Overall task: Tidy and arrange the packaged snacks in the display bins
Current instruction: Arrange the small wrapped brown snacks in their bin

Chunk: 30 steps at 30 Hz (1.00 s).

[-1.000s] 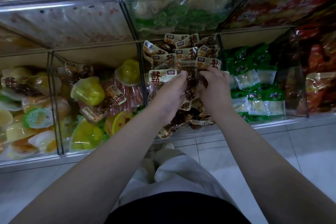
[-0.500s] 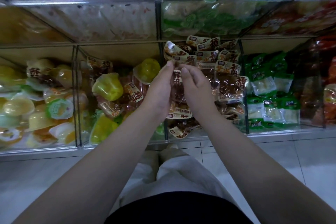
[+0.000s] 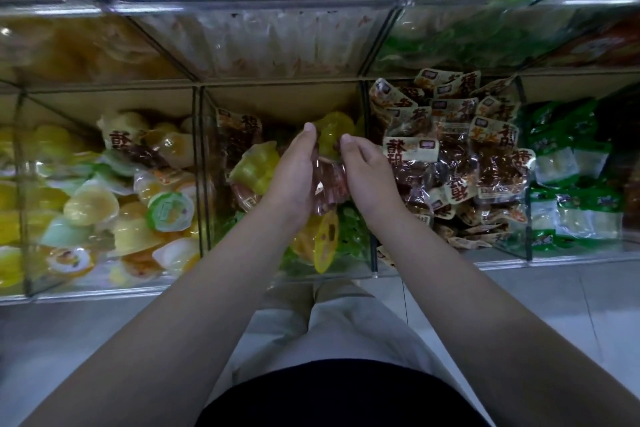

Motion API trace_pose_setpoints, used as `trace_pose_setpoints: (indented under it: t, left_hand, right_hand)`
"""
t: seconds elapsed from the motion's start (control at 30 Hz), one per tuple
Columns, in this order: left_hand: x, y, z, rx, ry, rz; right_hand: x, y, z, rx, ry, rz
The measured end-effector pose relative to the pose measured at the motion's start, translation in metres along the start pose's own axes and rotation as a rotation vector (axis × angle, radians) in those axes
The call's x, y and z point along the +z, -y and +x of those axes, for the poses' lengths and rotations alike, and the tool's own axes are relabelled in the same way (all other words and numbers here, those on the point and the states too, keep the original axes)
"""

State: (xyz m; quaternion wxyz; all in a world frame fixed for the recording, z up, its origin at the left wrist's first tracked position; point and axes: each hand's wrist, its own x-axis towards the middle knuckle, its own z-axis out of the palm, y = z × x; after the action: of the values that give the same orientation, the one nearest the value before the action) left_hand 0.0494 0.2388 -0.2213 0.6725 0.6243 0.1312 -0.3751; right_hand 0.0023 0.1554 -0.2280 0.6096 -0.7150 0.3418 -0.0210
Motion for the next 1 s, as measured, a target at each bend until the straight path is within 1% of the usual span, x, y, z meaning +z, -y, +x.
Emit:
trace_pose_setpoints:
  t: [0.07, 0.2, 0.3, 0.4, 0.6, 0.77, 0.83, 0.9, 1.0]
  left_hand:
    - [-0.008, -0.004, 0.000, -0.018, 0.041, 0.084]
    - [-0.028, -0.012, -0.001, -0.110, 0.062, 0.136]
    - [-0.040, -0.013, 0.005, -0.160, 0.068, 0.072]
    - [-0.049, -0.016, 0.008, -0.146, 0.067, 0.084]
    - [-0.056, -0.016, 0.017, -0.137, 0.128, 0.060]
    - [-0.060, -0.018, 0.022, -0.133, 0.120, 0.032]
    - [-0.062, -0.018, 0.024, -0.135, 0.121, 0.018]
    - [-0.062, -0.019, 0.023, -0.142, 0.116, 0.008]
    - [-0.062, -0.017, 0.020, -0.175, 0.142, 0.043]
  right_hand:
    - [0.009, -0.004, 0.003, 0.052, 0.002, -0.024]
    - [0.024, -0.009, 0.011, 0.186, 0.032, -0.116]
    - [0.034, -0.014, 0.017, 0.306, 0.053, -0.124]
    - [0.044, -0.020, 0.020, 0.362, 0.055, -0.130]
    - [0.051, -0.023, 0.025, 0.330, 0.038, -0.227]
    - [0.054, -0.019, 0.023, 0.350, 0.138, -0.250]
    - [0.055, -0.015, 0.020, 0.360, 0.116, -0.199]
    - [0.053, -0.012, 0.019, 0.360, 0.047, -0.081]
    - [0.043, -0.003, 0.019, 0.310, -0.041, 0.039]
